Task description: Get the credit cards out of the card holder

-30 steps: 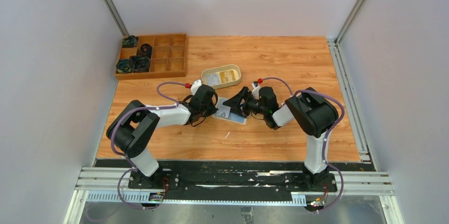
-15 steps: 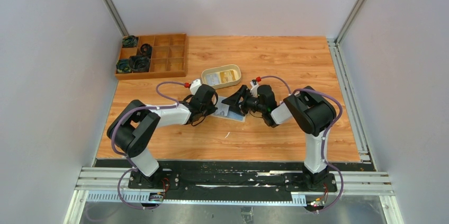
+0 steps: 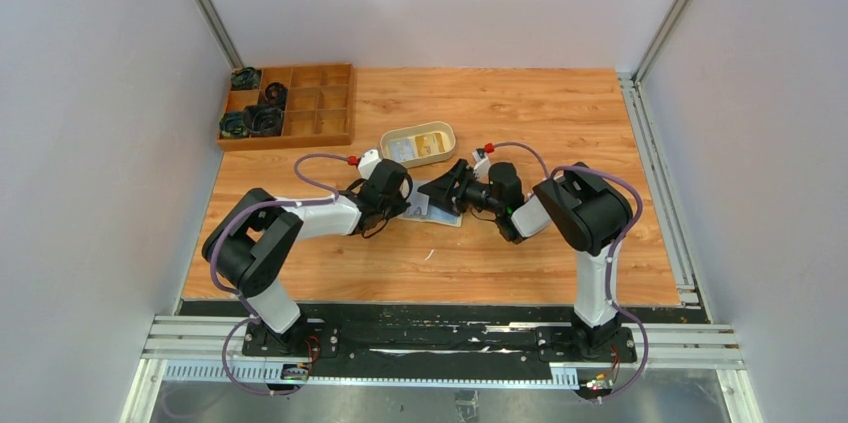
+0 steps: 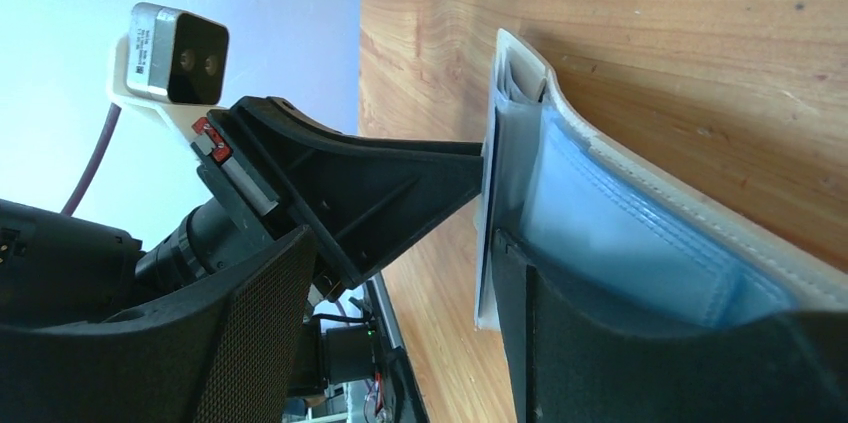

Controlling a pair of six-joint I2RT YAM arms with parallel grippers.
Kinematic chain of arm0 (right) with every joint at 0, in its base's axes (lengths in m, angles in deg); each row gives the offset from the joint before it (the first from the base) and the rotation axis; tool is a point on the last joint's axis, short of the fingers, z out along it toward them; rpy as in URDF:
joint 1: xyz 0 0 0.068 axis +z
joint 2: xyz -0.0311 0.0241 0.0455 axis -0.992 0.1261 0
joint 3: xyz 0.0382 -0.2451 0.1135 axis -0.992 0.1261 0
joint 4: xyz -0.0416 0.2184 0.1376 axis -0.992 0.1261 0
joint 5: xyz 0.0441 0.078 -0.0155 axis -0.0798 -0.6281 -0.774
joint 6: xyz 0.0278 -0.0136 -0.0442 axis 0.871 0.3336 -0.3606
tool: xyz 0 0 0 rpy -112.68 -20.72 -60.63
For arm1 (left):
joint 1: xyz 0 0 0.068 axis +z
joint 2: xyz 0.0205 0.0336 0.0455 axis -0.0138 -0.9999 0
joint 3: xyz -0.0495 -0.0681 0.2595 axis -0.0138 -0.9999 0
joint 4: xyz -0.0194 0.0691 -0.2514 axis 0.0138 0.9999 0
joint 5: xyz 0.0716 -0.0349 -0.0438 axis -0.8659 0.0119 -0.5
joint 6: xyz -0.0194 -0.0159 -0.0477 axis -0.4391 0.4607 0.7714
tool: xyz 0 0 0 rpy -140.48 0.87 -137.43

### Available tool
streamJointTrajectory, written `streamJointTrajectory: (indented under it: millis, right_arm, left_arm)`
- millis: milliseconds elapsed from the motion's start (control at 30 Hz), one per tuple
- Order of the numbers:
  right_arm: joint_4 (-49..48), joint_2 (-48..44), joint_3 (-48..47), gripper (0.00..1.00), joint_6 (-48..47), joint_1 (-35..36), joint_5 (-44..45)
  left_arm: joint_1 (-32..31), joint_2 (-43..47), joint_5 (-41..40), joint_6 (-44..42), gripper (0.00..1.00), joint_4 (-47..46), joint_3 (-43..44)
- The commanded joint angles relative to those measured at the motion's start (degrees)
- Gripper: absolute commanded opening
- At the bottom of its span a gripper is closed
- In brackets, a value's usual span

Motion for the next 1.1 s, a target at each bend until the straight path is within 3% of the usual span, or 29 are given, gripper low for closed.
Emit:
streamJointTrajectory:
  millis: [0,200,400,900,1067]
  right_arm:
    - [3.86,-2.54,-0.41,0.68,-2.04,2.55,-4.09]
    - [30.3,-5.05,-6.55,0.68,-12.67,2.98,-3.21]
    - [37.1,-3.31,-10.37,0.68,-14.76,3.52,-3.75]
    - [19.43,-4.42,-5.17,0.67,-7.83,3.87,-2.33]
    - [17.74,-5.49,-4.5,0.66,-7.34,3.5,-2.85]
  left_arm:
    - [-2.38,-2.42,4.38,0.11,0.0,6.52,-1.5]
    - [-2.38,-2.07,4.21,0.22,0.0,6.58,-1.81]
    - [-2.38,-2.12,4.3,0.21,0.0,6.67,-1.53]
    - [-2.38,-0.93,4.14,0.13,0.0,6.45,-2.67]
    - [-2.38,-0.93,4.05,0.35,0.0,6.3,-3.03]
